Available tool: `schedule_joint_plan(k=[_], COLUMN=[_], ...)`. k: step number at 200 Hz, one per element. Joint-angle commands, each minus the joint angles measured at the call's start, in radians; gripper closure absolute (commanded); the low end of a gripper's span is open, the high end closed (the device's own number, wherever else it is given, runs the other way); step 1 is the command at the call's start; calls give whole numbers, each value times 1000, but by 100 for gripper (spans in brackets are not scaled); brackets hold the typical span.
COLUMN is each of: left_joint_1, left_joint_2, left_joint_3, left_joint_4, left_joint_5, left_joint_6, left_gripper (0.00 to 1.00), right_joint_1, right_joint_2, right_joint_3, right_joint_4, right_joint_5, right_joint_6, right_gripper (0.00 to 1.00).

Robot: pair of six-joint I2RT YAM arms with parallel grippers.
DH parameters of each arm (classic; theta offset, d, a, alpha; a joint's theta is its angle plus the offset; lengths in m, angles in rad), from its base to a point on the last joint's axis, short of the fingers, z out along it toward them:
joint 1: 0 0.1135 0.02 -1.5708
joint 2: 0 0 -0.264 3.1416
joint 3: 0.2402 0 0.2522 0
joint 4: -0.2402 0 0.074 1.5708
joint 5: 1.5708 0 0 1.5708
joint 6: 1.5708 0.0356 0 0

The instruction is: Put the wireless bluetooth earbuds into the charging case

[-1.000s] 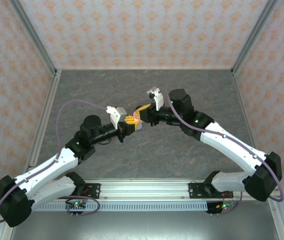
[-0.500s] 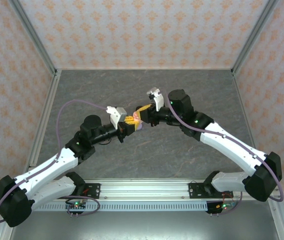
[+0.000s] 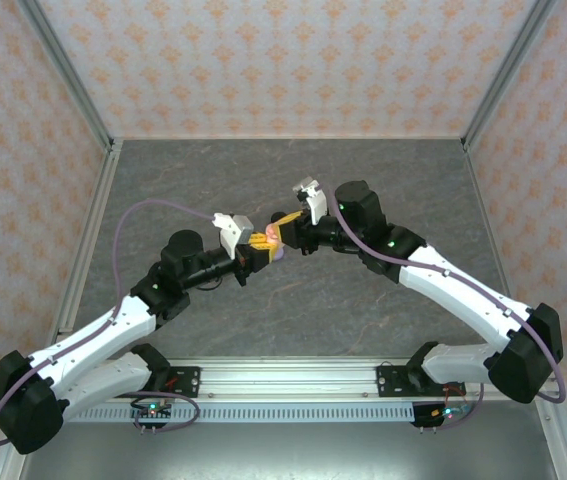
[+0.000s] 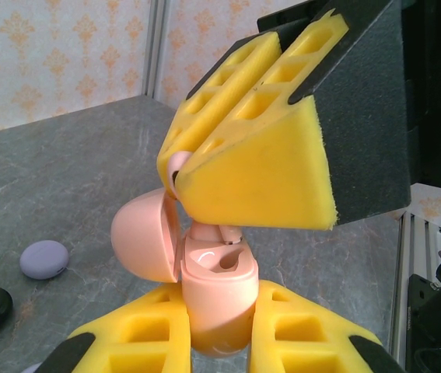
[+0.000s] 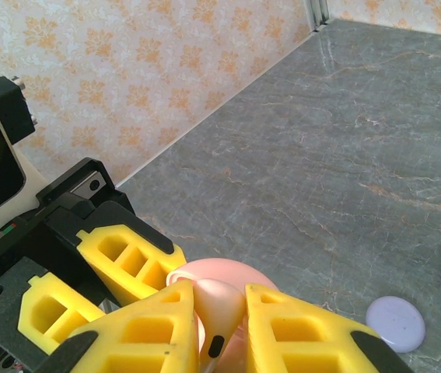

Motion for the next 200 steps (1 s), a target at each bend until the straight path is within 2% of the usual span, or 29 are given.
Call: schedule_joint_plan(k=[1,87,200], left_joint_1=[-9,-11,-21], left_joint_2=[-12,-11,-8], left_joint_3=[34,27,27], left_joint_4=[62,70,95], left_joint_5=[-10,-15,1], left_joint_6=[-2,-5,-7], left_gripper=[100,100,100], right_joint_1=[8,8,8], right_joint_2=[-14,-110,-111], right_joint_3=[-24,-29,-49], right_joint_4=[15,36,124], right_joint_5=[-1,103,54], right_joint_6=[2,0,39], right_gripper=[81,81,82])
